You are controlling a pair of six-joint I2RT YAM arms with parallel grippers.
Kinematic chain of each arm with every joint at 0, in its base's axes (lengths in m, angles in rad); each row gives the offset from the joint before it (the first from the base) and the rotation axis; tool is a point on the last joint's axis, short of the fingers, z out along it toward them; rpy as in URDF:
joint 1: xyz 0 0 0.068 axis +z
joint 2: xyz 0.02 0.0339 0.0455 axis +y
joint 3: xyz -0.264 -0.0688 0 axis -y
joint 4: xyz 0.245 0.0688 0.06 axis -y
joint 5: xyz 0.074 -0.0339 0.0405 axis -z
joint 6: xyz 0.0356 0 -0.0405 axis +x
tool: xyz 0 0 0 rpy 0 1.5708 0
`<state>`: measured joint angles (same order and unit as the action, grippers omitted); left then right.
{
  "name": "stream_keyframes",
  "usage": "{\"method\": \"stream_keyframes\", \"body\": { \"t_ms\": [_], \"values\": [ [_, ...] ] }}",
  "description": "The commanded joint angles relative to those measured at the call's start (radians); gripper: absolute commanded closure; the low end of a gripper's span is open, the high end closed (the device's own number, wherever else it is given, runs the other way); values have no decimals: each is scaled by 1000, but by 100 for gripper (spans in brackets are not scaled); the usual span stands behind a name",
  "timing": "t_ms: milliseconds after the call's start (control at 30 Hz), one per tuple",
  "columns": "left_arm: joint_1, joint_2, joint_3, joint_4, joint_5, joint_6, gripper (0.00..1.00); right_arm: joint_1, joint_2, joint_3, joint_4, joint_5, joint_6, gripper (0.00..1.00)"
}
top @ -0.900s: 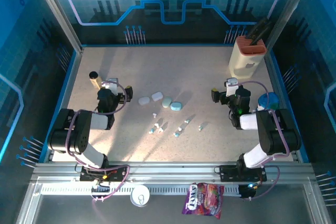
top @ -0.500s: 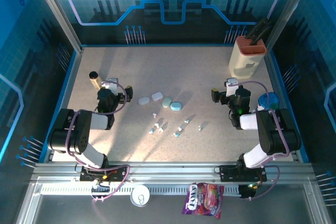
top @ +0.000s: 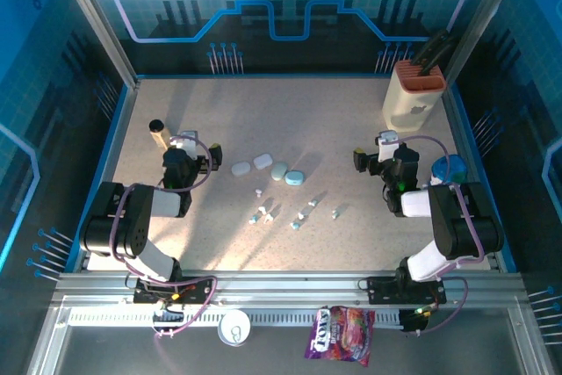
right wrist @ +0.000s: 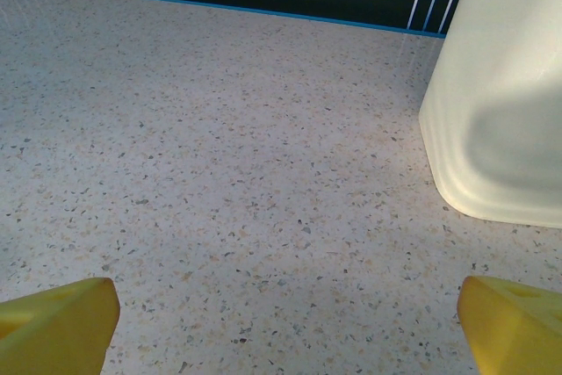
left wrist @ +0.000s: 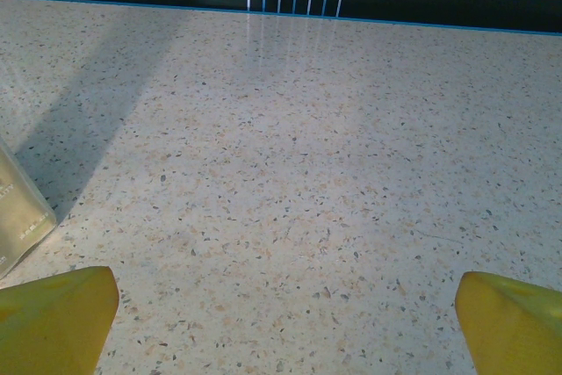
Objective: Insert the wireless bluetooth earbuds into the charging case
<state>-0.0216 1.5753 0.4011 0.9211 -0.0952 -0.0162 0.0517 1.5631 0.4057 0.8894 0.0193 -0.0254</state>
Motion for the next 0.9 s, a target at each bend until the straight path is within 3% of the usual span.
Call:
{"method": "stream_keyframes", "body": {
  "t_ms": [0, 233, 433, 567, 700, 867],
  "values": [
    [11, -20, -15, -1, 25, 22, 1, 3, -21, -4, -3, 9, 11, 0],
    [10, -90, -43, -6, -27, 13, 1, 9, -89, -4, -51, 42, 17, 0],
    [-21, -346, -9, -264, -25, 42, 1, 29, -308, 66, -347, 57, 44, 0],
    [-78, -452, 80, -509, -40, 66, 1, 65, -405, 135, -528, -2, 98, 0],
    [-141, -481, 182, -711, -20, 167, 1, 121, -455, 199, -702, -75, 125, 0],
    [-184, -449, 260, -842, 137, 387, 1, 258, -532, 162, -785, -64, 125, 0]
  ]
}}
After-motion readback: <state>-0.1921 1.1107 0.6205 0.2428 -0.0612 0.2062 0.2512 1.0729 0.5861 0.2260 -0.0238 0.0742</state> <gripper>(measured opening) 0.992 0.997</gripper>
